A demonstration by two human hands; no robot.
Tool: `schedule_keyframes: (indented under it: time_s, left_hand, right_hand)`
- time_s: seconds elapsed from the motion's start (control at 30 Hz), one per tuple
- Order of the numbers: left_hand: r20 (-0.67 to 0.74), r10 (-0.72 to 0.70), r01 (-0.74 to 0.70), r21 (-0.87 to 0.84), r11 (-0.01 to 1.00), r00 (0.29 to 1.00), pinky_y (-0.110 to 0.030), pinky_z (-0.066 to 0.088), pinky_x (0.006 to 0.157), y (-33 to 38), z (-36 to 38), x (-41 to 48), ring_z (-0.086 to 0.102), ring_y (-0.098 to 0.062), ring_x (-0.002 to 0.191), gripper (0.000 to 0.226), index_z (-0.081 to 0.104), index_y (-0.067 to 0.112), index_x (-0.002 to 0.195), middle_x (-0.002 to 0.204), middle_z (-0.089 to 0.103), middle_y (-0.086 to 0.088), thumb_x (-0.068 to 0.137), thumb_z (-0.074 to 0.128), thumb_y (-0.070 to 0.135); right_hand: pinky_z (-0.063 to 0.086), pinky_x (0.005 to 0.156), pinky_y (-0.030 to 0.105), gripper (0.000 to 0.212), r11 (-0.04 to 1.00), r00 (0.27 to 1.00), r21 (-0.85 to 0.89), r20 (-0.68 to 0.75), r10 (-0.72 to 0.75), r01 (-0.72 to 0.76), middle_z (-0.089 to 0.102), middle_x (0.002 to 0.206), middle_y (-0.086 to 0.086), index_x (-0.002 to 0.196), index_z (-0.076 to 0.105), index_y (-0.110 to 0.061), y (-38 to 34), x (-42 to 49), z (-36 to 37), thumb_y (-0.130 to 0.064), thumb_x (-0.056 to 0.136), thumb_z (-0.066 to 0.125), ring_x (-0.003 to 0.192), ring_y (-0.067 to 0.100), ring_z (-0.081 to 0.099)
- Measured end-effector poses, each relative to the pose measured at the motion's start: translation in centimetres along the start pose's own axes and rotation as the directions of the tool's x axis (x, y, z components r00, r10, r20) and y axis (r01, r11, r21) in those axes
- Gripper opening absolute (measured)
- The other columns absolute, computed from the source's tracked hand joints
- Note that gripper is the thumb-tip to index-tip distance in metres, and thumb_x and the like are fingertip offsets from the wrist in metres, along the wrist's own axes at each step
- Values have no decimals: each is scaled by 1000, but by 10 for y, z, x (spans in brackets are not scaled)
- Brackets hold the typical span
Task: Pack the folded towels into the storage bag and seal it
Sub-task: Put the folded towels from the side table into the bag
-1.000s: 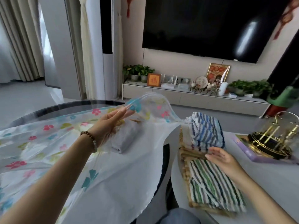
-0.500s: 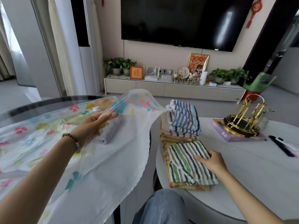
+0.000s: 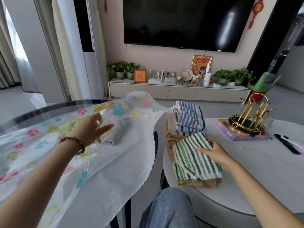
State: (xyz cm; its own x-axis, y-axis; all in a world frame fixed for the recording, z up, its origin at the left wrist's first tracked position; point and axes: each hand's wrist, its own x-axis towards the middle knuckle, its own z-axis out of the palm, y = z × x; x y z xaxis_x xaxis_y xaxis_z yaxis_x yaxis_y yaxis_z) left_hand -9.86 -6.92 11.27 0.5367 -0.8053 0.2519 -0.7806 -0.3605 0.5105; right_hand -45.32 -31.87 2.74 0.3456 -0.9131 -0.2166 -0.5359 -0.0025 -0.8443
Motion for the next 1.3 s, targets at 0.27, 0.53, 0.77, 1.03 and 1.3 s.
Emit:
schedule_keyframes:
  time_s: [0.27,0.53,0.77,1.03,1.3]
  left_hand:
    - [162,53,49,-568,822,985,-16,42,54,-10,-31,-15,47,-6,54,32,55,17,70,57,52,12,60,77,37]
    - [-368,94,-272,-469,840,925,-12,38,41,-22,-88,-3,44,0,43,22,51,31,73,62,52,6,84,66,20]
    - [-418,78,-350,-627,696,905,-12,39,42,-24,-119,16,43,1,44,21,65,29,101,54,56,17,81,63,36]
    - [-272,-5,-242,-866,437,962,-9,31,40,-36,-109,23,34,1,42,28,68,23,105,47,42,16,80,62,35]
    - [-215,66,-225,-913,340,974,-8,30,39,-36,-126,31,30,-1,43,29,73,30,99,51,36,16,74,66,43]
  right_hand:
    - [54,64,18,66,949,931,274,278,-235,158,70,105,-7,117,57,-25,-99,-59,39,-43,58,79,86,6,71]
    - [57,87,35,49,969,774,214,589,-231,126,71,112,3,120,60,-17,-159,-59,175,-30,76,78,96,18,70]
    - [55,89,41,44,951,829,309,537,-158,-19,64,123,15,121,57,-5,-203,-18,283,-20,83,72,105,27,65]
    - [14,117,45,62,569,621,-257,415,-665,781,1,162,-2,145,26,-43,-158,4,339,-55,89,49,149,25,0]
    - [-19,109,62,52,297,550,-464,669,-499,835,-16,159,-16,139,24,-58,-137,50,380,-70,88,23,141,28,-32]
